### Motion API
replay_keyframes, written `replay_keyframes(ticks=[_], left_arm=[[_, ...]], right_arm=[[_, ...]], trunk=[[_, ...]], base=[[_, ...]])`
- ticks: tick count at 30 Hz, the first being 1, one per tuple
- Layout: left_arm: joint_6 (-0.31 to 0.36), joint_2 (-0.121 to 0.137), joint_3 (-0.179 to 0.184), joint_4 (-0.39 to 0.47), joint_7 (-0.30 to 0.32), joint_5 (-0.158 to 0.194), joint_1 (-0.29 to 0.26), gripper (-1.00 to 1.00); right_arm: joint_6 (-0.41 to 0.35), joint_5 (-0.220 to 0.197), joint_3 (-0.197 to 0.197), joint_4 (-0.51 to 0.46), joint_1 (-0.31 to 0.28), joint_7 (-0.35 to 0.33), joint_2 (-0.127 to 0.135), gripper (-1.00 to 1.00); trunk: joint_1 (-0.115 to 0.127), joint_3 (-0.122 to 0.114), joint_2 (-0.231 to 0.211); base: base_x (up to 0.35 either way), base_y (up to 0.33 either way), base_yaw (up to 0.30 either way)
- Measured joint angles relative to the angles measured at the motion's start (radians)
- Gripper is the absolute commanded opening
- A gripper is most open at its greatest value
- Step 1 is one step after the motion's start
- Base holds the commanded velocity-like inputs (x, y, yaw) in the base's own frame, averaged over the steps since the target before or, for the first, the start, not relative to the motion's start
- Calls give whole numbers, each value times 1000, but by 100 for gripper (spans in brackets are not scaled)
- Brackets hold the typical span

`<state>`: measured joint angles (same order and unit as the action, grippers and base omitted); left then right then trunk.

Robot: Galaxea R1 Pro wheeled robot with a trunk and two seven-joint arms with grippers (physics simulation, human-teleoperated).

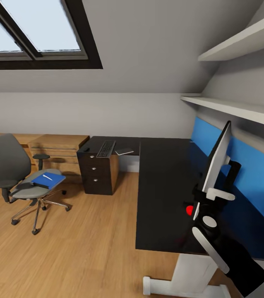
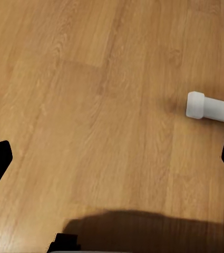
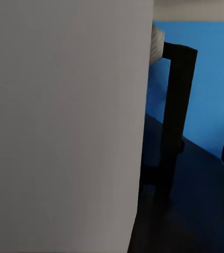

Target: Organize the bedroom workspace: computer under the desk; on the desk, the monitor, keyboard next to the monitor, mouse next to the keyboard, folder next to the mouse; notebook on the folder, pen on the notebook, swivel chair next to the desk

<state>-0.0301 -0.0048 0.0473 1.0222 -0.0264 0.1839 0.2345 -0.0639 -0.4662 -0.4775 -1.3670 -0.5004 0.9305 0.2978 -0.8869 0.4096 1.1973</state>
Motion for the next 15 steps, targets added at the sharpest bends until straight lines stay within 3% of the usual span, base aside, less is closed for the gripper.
replay_keyframes(ticks=[15], left_arm=[[0, 1, 0, 0, 0, 0, 0, 100]], right_arm=[[0, 2, -2, 0, 0, -1, 0, 100]], trunk=[[0, 0, 0]], base=[[0, -181, 0]])
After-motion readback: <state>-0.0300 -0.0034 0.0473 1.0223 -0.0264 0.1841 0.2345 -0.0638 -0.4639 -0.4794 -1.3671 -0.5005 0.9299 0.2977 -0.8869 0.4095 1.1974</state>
